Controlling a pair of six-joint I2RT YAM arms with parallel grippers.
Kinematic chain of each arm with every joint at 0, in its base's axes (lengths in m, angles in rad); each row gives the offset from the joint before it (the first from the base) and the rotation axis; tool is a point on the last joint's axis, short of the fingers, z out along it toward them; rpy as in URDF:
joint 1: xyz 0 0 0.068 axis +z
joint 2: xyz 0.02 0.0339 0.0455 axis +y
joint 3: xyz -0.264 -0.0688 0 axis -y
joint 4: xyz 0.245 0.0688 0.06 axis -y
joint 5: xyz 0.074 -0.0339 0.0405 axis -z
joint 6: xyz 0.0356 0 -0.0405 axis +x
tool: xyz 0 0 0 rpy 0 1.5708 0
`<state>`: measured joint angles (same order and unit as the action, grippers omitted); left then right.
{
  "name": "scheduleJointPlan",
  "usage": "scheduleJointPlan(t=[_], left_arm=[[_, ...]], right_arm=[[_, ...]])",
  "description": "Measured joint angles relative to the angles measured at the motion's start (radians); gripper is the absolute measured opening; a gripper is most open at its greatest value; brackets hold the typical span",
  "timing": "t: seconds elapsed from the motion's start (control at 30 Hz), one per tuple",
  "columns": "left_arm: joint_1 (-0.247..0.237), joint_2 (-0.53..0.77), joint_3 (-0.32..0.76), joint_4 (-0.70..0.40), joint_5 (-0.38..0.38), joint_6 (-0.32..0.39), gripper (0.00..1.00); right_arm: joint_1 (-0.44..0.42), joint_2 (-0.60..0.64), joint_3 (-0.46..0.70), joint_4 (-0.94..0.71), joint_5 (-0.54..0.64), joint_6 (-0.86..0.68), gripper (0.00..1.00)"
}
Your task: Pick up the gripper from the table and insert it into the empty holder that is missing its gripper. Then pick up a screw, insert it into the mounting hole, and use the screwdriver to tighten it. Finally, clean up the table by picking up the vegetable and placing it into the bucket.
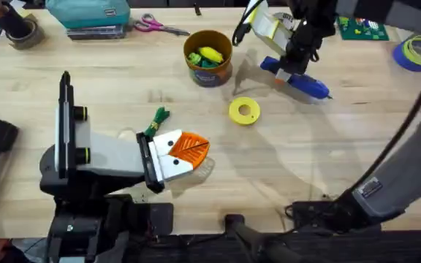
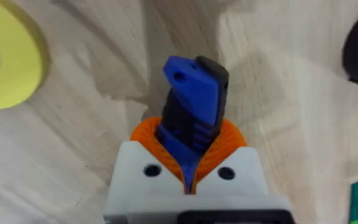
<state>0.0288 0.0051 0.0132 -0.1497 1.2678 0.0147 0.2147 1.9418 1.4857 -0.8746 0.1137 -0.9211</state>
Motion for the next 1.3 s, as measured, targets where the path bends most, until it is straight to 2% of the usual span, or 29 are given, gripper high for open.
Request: scheduleJointPlan(t=[0.3,0.33,0.37,0.53,0.57,0.63,0.67,0.83,0.87,1.03,1.13,1.3], left_arm=[[0.0,0.0,0.0,0.0,0.0,0.0,0.014],[0.0,0.0,0.0,0.0,0.0,0.0,0.014],[0.0,0.0,0.0,0.0,0.0,0.0,0.014],[0.0,0.0,0.0,0.0,0.0,0.0,0.014],[0.0,0.0,0.0,0.0,0.0,0.0,0.014],[0.0,0.0,0.0,0.0,0.0,0.0,0.025],[0.0,0.0,0.0,0.0,-0.001,0.004,0.1],[0.0,0.0,0.0,0.0,-0.001,0.003,0.876],[0.0,0.0,0.0,0.0,-0.001,0.0,0.955],[0.0,0.0,0.0,0.001,-0.002,0.0,0.986],[0.0,0.0,-0.002,0.03,-0.045,-0.019,0.986],[0.0,0.0,-0.006,0.259,-0.186,-0.114,0.984]], right_arm=[[-0.053,0.042,0.0,0.016,0.003,0.0,0.025],[-0.058,0.042,0.0,0.017,0.003,0.0,0.049],[-0.061,0.042,0.0,0.016,0.004,-0.001,0.176],[-0.067,0.041,0.0,0.015,0.006,0.001,0.933],[-0.067,0.041,0.0,0.015,0.006,0.006,0.978],[-0.067,0.041,0.0,0.014,0.006,0.018,0.996],[-0.067,0.041,0.0,0.012,0.006,0.024,0.996],[-0.067,0.0,0.0,0.008,-0.012,0.056,0.997],[-0.067,-0.021,0.0,0.008,-0.02,0.066,0.997],[-0.067,-0.186,0.0,0.008,-0.059,0.166,0.997],[-0.067,-0.29,0.0,0.007,-0.07,0.253,0.997],[-0.067,-0.431,0.0,-0.017,-0.08,0.451,0.997]])
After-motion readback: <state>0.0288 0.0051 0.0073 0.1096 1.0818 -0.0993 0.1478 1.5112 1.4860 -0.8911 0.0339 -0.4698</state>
